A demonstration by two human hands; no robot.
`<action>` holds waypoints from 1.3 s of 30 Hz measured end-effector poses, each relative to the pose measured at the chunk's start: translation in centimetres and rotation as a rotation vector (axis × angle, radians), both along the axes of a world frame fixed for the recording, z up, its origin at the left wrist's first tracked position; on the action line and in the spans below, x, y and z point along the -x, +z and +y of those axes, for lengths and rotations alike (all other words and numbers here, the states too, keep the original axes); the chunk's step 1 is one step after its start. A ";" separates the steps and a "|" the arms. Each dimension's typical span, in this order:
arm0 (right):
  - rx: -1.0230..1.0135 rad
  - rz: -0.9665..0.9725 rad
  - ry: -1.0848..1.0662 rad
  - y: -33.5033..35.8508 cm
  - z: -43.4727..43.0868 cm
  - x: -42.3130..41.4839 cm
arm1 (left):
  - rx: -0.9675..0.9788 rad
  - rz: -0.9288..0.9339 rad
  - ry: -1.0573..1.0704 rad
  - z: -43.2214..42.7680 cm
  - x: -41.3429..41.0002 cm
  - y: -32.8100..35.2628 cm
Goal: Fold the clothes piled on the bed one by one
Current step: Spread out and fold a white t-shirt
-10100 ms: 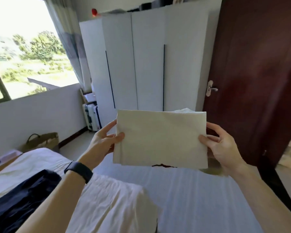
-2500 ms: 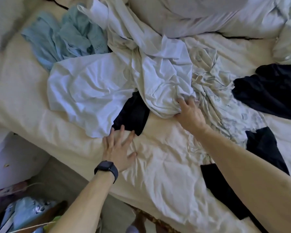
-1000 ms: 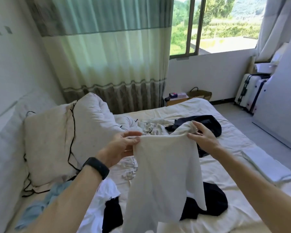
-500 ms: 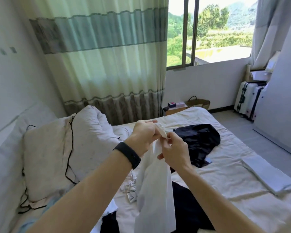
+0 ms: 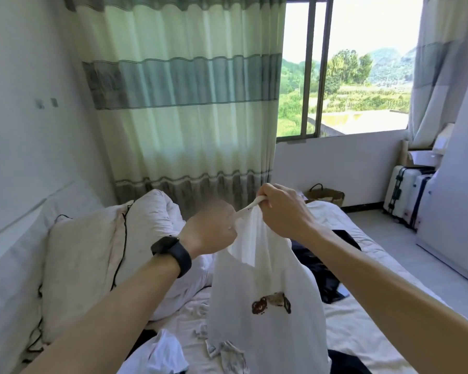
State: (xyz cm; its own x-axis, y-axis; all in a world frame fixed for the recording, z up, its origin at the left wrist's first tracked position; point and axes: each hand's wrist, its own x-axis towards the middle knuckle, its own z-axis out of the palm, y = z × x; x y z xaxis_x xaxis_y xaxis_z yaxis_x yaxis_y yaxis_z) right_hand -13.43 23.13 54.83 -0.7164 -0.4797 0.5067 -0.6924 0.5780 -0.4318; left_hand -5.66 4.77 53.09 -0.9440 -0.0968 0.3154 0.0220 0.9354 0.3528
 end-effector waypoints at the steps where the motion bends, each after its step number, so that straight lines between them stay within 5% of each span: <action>1: 0.016 0.017 -0.009 0.4 0.0 0.2 | -0.136 -0.077 -0.005 0.2 0.1 0.2; 9: -0.122 0.130 -0.188 0.5 3.2 2.4 | -0.294 -0.172 0.029 -1.2 0.7 0.5; 16: -0.241 -0.228 -0.291 -8.3 7.0 3.0 | -0.230 -0.179 0.082 -3.9 -0.9 4.5; 21: -0.227 -0.295 -0.402 -9.9 6.7 3.4 | -0.269 -0.333 0.114 -4.7 -1.5 1.5; 24: -0.148 -0.398 -0.429 -10.3 5.7 3.3 | -0.275 -0.200 0.080 -4.6 -1.8 1.6; 27: -0.044 -0.595 -0.359 -10.3 4.6 3.0 | -0.322 -0.063 0.032 -5.7 -2.0 3.2; 31: 0.133 -0.806 -0.182 -9.8 5.3 3.2 | -0.450 -0.238 0.047 -8.5 -4.8 2.7; 36: 0.054 -0.562 -0.093 -8.4 7.0 3.8 | -0.600 -0.512 -0.135 -10.9 -9.0 -0.6; 39: 0.093 -0.569 -0.010 -7.2 6.9 3.8 | -0.424 -0.490 -0.097 -11.5 -9.5 -2.8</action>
State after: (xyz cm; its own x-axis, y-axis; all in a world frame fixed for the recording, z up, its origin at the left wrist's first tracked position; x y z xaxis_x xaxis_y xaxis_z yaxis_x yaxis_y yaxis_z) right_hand -17.25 30.08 47.65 -0.8928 -0.4432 0.0801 -0.3309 0.5249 -0.7842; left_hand 3.83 -6.75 50.32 -0.9795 -0.0257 -0.2000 -0.1579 0.7147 0.6813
